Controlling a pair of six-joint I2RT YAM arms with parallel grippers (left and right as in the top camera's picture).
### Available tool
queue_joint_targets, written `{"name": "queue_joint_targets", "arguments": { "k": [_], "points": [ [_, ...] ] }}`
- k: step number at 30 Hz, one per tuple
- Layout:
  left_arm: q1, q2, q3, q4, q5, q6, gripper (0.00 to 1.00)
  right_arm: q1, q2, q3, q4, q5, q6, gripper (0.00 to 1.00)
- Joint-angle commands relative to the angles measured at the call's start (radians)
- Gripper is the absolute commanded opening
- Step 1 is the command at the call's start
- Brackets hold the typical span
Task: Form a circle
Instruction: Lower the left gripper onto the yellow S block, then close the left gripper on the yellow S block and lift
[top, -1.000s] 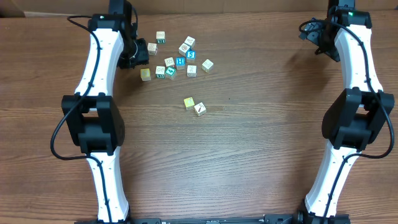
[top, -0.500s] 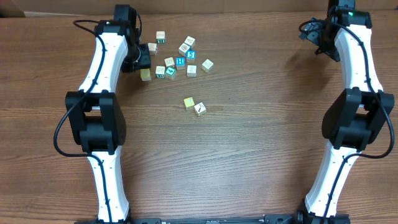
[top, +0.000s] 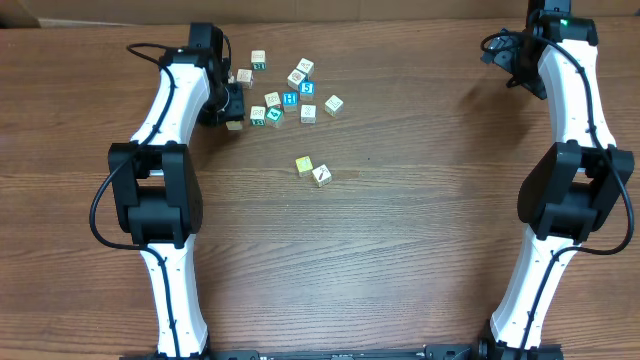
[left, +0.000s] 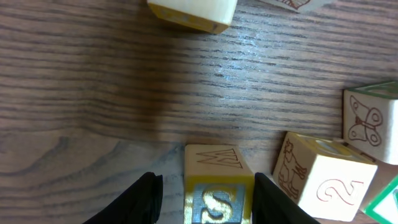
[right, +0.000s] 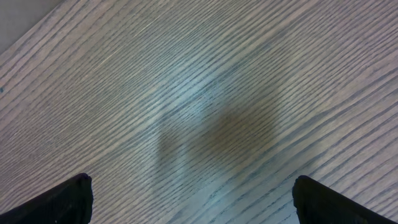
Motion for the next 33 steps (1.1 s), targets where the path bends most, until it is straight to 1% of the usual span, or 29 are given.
{"name": "queue_joint_targets", "arguments": {
  "k": [1,3,7,11,17,22,26,30,33],
  "points": [
    [-0.005,0.011,-0.014,0.011,-0.003,0.024,0.43,0.002,-0.025,0.013,0.002,0.008,0.000,1.00],
    [-0.005,0.011,-0.014,0.014,-0.003,0.023,0.40,0.002,-0.025,0.013,0.002,0.008,0.000,1.00],
    [-0.005,0.011,-0.014,0.016,-0.003,0.023,0.25,0.002,-0.025,0.013,0.002,0.008,0.000,1.00],
    [-0.005,0.011,-0.014,0.013,-0.002,0.023,0.21,0.002,-0.025,0.013,0.002,0.008,0.000,1.00],
    [-0.005,-0.001,-0.013,-0.010,0.002,0.023,0.21,0.002,-0.025,0.013,0.002,0.008,0.000,1.00],
    [-0.005,-0.046,0.016,-0.063,0.002,0.021,0.20,0.002,-0.025,0.013,0.002,0.008,0.000,1.00],
    [-0.005,-0.127,0.028,-0.125,0.006,0.009,0.21,0.002,-0.025,0.013,0.002,0.008,0.000,1.00],
    [-0.008,-0.235,0.028,-0.216,0.011,-0.023,0.23,0.002,-0.025,0.013,0.002,0.008,0.000,1.00],
    [-0.022,-0.311,0.028,-0.280,0.014,-0.023,0.24,0.002,-0.025,0.013,0.002,0.008,0.000,1.00]
  ]
}}
